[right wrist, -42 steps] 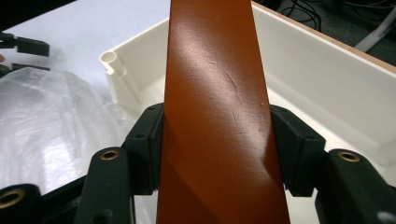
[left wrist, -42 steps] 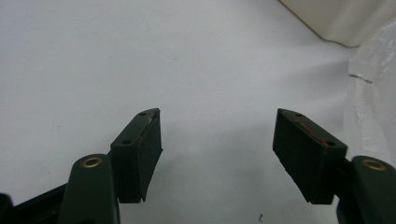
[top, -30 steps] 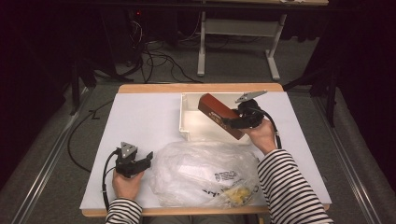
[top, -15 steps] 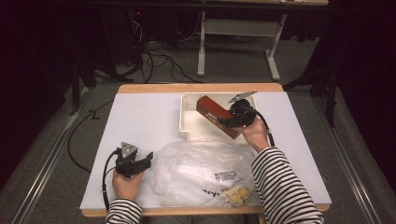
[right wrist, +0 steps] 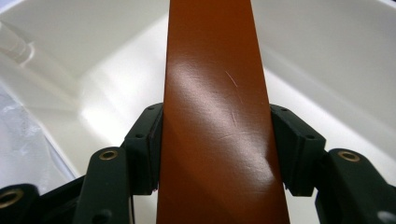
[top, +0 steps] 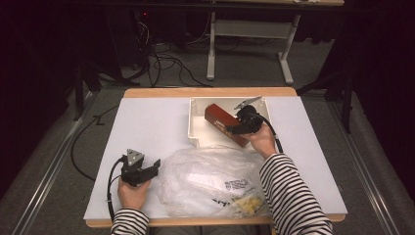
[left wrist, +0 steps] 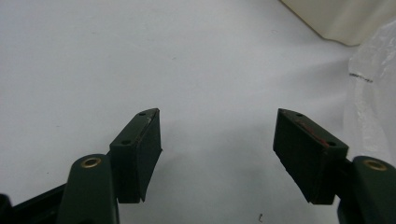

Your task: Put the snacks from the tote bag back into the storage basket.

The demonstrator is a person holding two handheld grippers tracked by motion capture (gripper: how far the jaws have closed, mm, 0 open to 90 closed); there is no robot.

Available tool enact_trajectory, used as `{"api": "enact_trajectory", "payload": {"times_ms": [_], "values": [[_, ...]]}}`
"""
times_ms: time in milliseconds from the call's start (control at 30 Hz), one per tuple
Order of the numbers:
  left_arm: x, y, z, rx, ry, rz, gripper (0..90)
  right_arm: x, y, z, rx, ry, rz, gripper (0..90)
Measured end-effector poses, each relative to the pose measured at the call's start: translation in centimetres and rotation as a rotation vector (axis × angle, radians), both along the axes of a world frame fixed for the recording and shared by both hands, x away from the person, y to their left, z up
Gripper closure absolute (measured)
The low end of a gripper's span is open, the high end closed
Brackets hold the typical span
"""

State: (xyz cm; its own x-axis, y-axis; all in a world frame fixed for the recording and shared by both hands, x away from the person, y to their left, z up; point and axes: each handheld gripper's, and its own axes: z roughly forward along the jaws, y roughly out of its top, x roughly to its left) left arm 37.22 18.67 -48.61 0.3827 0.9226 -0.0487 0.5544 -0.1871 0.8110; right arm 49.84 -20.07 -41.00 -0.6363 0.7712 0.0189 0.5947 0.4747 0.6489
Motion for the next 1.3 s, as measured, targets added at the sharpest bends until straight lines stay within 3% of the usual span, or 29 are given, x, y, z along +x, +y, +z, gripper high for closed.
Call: {"api": "enact_trajectory", "payload": {"times_ms": [633,767,867,1300], "values": [[0.0,0.0,0.0,0.002,0.001,0.000,32.7,1.0,0.6,-1.6,-0.039,0.040,-0.026,41.0],[0.1,0.0,0.0,0.003,0.007,0.001,32.7,0.9,0.6,-1.4,-0.008,0.023,-0.029,37.9],[0.0,-0.1,0.0,0.007,0.003,0.000,32.7,0.7,0.7,-1.0,-0.011,0.002,-0.022,38.0],[0.0,-0.1,0.0,0.009,0.004,-0.001,32.7,-1.6,-0.1,0.8,0.046,-0.031,-0.047,58.0]]}}
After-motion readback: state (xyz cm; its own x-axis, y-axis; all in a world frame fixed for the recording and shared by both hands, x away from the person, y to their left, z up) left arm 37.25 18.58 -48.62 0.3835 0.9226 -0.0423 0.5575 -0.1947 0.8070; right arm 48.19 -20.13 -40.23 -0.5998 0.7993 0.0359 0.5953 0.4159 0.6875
